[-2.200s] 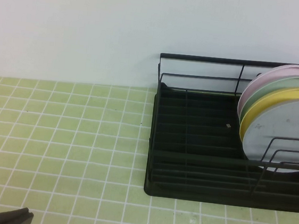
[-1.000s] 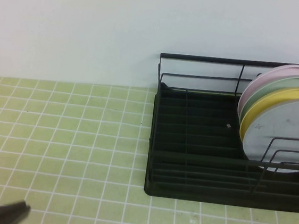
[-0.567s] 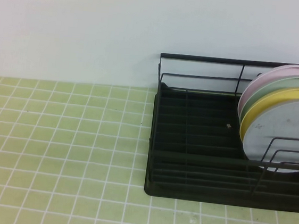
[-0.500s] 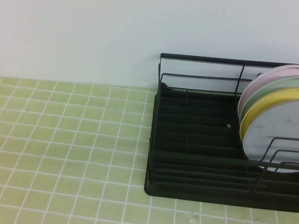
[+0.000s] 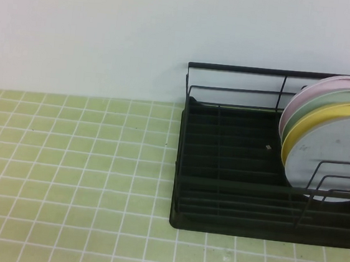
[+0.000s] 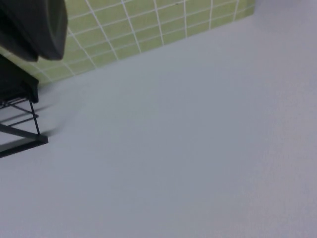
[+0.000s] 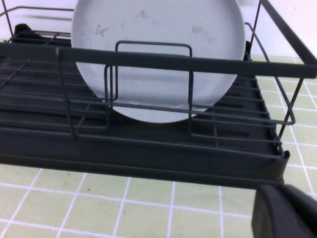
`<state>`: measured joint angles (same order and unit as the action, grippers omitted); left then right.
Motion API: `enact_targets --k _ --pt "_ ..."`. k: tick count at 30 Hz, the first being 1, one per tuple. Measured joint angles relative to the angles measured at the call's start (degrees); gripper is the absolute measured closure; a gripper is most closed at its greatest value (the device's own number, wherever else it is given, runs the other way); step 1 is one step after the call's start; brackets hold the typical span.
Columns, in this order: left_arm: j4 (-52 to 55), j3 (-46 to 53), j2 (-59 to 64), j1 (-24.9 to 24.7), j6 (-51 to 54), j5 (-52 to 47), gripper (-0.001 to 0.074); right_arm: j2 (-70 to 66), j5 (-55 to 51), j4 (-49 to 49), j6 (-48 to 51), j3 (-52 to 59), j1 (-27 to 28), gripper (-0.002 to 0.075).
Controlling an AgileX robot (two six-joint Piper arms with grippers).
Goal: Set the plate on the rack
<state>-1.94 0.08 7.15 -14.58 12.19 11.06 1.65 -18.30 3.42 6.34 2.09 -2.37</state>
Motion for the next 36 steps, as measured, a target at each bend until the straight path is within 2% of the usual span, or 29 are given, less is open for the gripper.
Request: enact_targets --k 3,9,12,20,36 --pt "-2.5 0.2 -4.0 2.0 -1.2 -2.8 0.0737 0.0 0.0 0.0 0.0 0.0 0.0 0.0725" --pt "-2.8 0.1 -6.8 10.6 -2.7 -9.2 0.0737 0.0 0.0 0.0 0.0 0.0 0.0 0.0725" --pt "-2.8 0.1 -7.6 12.4 -3.7 -12.9 0.0737 0.0 0.0 0.0 0.0 0.0 0.0 0.0725" --pt "-2.8 0.1 -7.6 12.5 -5.2 -29.2 0.0737 0.0 0.1 0.1 0.0 0.0 0.0 0.0725" --pt "-2.9 0.1 -7.6 13.3 -5.0 -29.1 0.0737 0.0 0.1 0.1 0.0 0.0 0.0 0.0725"
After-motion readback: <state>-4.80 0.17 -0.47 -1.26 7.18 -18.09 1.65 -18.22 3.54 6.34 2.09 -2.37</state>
